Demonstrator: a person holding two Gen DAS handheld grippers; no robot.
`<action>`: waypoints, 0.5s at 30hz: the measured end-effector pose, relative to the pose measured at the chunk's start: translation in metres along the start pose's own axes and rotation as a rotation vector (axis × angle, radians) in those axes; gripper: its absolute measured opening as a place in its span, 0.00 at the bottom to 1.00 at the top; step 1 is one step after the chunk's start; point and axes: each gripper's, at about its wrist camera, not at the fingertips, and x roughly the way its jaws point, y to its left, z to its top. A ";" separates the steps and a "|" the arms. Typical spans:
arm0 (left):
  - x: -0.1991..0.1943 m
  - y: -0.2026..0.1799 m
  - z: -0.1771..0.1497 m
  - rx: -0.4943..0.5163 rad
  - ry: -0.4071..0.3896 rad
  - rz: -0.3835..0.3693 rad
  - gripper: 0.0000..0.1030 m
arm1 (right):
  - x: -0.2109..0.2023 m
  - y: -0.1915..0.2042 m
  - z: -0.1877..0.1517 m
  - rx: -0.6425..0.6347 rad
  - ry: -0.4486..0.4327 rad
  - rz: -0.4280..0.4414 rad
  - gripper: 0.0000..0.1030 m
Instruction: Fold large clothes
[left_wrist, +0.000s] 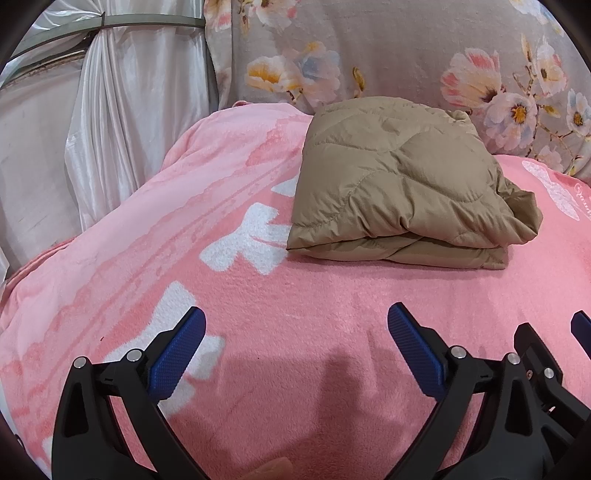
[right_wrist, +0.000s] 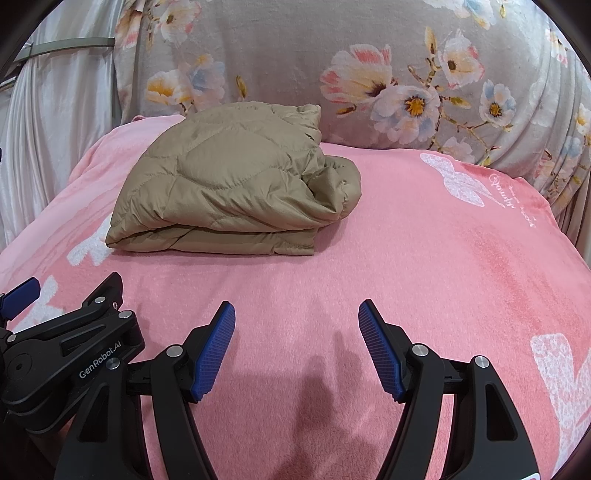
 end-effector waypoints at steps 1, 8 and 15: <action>-0.002 -0.001 0.001 -0.002 -0.002 0.001 0.93 | 0.000 -0.001 0.000 0.000 0.000 0.000 0.66; -0.007 -0.005 0.000 -0.001 -0.012 0.002 0.90 | 0.000 0.000 0.000 0.000 0.000 0.000 0.66; -0.006 -0.006 0.001 -0.003 -0.013 0.003 0.90 | 0.000 0.000 0.000 -0.001 -0.001 -0.001 0.66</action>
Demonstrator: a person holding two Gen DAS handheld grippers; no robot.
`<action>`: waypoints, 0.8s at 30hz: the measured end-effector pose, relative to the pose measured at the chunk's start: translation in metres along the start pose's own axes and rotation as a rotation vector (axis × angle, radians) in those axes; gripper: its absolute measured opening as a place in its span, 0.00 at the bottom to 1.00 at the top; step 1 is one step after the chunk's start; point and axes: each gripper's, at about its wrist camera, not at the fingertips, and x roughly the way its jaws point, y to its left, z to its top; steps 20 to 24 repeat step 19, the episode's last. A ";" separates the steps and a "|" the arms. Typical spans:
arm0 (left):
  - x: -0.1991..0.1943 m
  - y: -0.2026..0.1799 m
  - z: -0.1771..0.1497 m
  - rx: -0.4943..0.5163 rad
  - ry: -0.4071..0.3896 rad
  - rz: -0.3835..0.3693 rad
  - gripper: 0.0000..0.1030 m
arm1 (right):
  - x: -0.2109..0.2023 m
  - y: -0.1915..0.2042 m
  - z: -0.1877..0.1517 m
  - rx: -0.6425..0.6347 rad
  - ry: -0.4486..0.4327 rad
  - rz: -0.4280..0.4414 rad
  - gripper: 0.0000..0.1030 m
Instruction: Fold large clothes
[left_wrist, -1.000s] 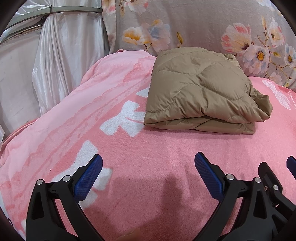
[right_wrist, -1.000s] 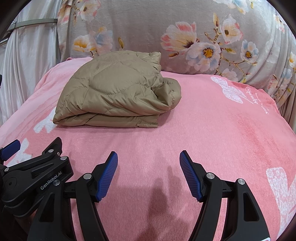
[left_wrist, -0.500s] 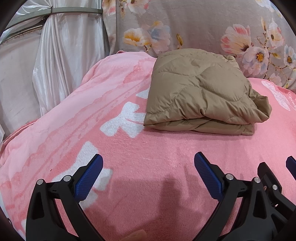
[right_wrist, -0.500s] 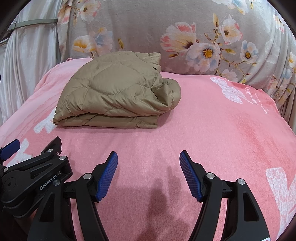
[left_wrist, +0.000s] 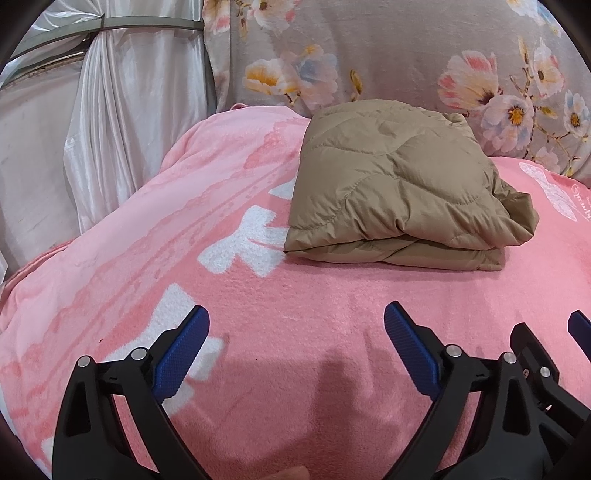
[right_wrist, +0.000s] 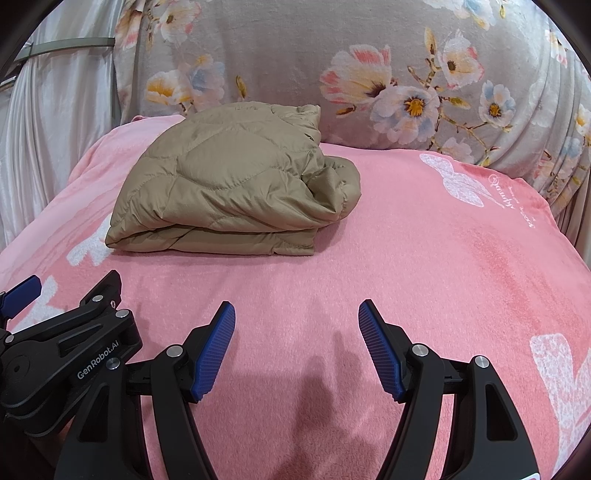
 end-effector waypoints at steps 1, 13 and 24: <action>0.000 0.000 0.000 0.000 0.001 -0.002 0.90 | 0.000 0.000 0.000 0.000 0.000 0.000 0.66; -0.001 0.000 -0.001 -0.002 -0.005 -0.002 0.90 | 0.000 -0.001 0.001 -0.001 -0.005 -0.001 0.66; -0.003 -0.004 -0.001 -0.001 -0.013 0.009 0.89 | 0.001 -0.003 0.003 0.000 -0.006 -0.005 0.66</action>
